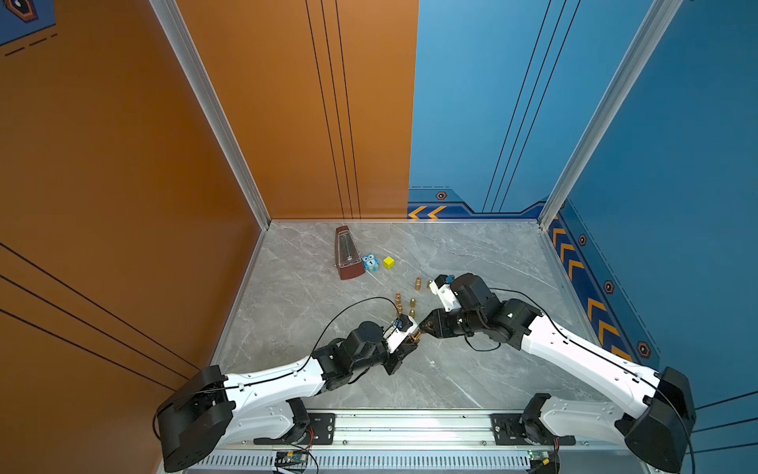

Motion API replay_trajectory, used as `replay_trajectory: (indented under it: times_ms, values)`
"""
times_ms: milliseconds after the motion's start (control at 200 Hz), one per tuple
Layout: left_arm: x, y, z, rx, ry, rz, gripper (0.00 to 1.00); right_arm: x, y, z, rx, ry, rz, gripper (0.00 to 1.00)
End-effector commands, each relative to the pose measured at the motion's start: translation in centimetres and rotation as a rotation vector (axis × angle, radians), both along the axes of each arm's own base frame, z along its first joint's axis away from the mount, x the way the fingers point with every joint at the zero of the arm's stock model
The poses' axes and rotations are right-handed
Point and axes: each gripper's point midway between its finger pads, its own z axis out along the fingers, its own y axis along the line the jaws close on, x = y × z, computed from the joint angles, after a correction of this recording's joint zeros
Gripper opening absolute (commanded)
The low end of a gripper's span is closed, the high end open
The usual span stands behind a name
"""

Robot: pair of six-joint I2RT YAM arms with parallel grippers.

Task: Open the lipstick cap
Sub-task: Open the cover of the lipstick, then place the cover at the center of the board.

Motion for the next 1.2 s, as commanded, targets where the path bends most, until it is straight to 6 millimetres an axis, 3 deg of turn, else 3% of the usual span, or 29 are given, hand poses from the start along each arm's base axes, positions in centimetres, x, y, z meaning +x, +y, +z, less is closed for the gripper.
replay_trajectory:
  times_ms: [0,120,611,781,1196]
  values:
    - [-0.2,1.3,-1.3,0.045,0.027,0.031,0.0,0.6,-1.9,0.1,-0.026,-0.032,-0.072,0.2]
    - [-0.1,2.0,-1.3,0.041,0.018,0.057,0.0,0.2,-2.2,0.0,-0.026,-0.023,-0.078,0.2]
    - [0.7,5.8,0.6,-0.05,-0.065,0.203,0.0,-3.0,-5.0,-8.1,-0.397,-0.091,-0.185,0.21]
    - [0.7,6.0,0.6,-0.055,-0.063,0.209,0.0,-4.1,-4.6,-10.8,-0.445,-0.123,-0.205,0.21]
    - [0.8,5.7,0.5,-0.058,-0.043,0.206,0.0,-4.4,-5.0,-14.9,-0.539,-0.137,-0.273,0.22]
